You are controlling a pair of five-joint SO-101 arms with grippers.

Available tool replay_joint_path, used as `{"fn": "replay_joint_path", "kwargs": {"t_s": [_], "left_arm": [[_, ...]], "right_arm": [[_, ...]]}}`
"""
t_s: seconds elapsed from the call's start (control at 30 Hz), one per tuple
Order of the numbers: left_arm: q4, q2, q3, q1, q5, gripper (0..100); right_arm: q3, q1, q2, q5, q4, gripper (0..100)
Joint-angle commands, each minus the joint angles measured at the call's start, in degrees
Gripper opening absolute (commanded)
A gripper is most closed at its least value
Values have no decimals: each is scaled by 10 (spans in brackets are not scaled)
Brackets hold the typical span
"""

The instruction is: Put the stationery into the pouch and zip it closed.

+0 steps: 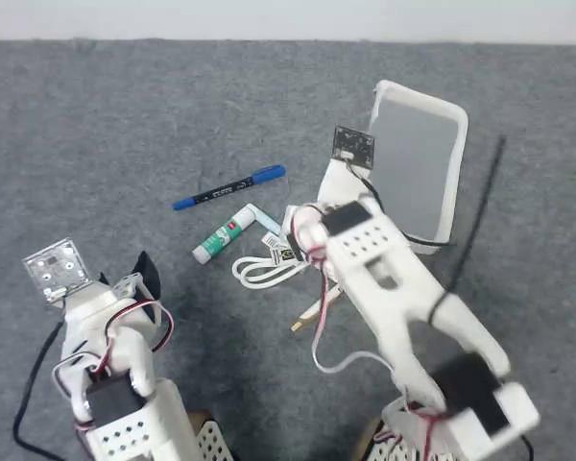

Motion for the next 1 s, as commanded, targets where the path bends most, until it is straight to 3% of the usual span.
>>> {"fn": "replay_joint_path", "kwargs": {"t_s": [0.0, 0.17, 0.53, 0.97], "left_arm": [[-21, -10, -8, 0, 5, 235], [-21, -10, -8, 0, 5, 235], [-20, -10, -8, 0, 5, 235], [-19, -10, -8, 0, 5, 235]], "right_arm": [[-86, 11, 55, -40, -12, 239], [-124, 48, 116, -59, -12, 246], [-143, 48, 175, -60, -13, 245], [-167, 51, 222, -60, 5, 84]]}}
